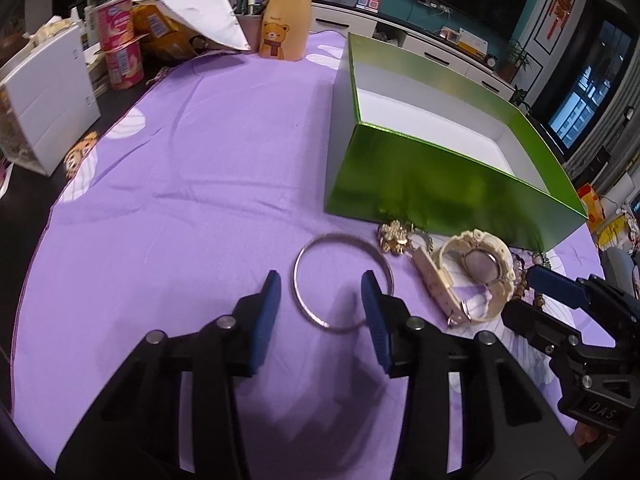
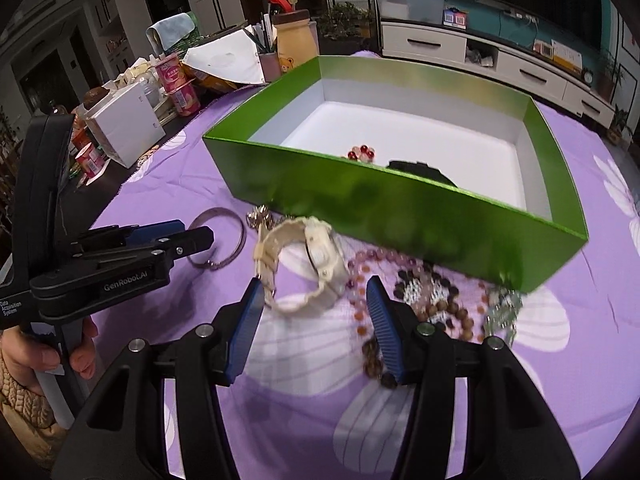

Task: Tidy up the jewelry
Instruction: 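Move both grippers back toward the remaining jewelry beside the box, then grasp the silver bangle with the left gripper while the right gripper grasps the cream watch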

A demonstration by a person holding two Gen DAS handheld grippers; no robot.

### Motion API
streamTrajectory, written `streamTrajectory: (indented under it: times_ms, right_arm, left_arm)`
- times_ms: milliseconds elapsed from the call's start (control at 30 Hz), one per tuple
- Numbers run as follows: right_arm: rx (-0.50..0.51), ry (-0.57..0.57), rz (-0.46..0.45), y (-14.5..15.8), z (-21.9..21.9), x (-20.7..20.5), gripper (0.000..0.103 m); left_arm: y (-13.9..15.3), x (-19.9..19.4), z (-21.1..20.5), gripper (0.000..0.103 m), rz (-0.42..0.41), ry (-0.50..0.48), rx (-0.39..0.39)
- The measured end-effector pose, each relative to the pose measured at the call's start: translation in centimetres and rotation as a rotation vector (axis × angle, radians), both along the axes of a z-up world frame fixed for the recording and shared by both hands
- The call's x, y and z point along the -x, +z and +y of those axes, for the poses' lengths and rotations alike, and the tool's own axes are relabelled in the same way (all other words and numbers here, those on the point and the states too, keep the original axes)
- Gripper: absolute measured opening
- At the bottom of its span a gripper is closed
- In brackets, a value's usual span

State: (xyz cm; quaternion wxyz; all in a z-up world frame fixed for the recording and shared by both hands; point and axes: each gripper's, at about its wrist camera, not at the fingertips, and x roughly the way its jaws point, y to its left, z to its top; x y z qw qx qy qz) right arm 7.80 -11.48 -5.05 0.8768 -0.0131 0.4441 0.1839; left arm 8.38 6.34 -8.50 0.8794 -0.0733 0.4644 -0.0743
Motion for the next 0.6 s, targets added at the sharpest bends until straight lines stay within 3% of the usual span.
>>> streamTrajectory:
  times_ms: [233,333,600]
  right_arm:
    - [0.012,0.002,-0.011,-0.4,0.7,-1.2,0.052]
    - [0.021,0.003,-0.011,-0.7,1.0,-1.7,0.046]
    - [0.071,0.003,-0.043,-1.2,1.2,-1.8,0.024]
  left_arm:
    - [-0.5,-0.8,-0.2,0.026,-0.012,-0.047,-0.014]
    - [-0.6,-0.6,0.1,0.016,-0.015,-0.04,-0.017]
    - [-0.7,-0.4,0.2,0.004,-0.017,-0.021,-0.054]
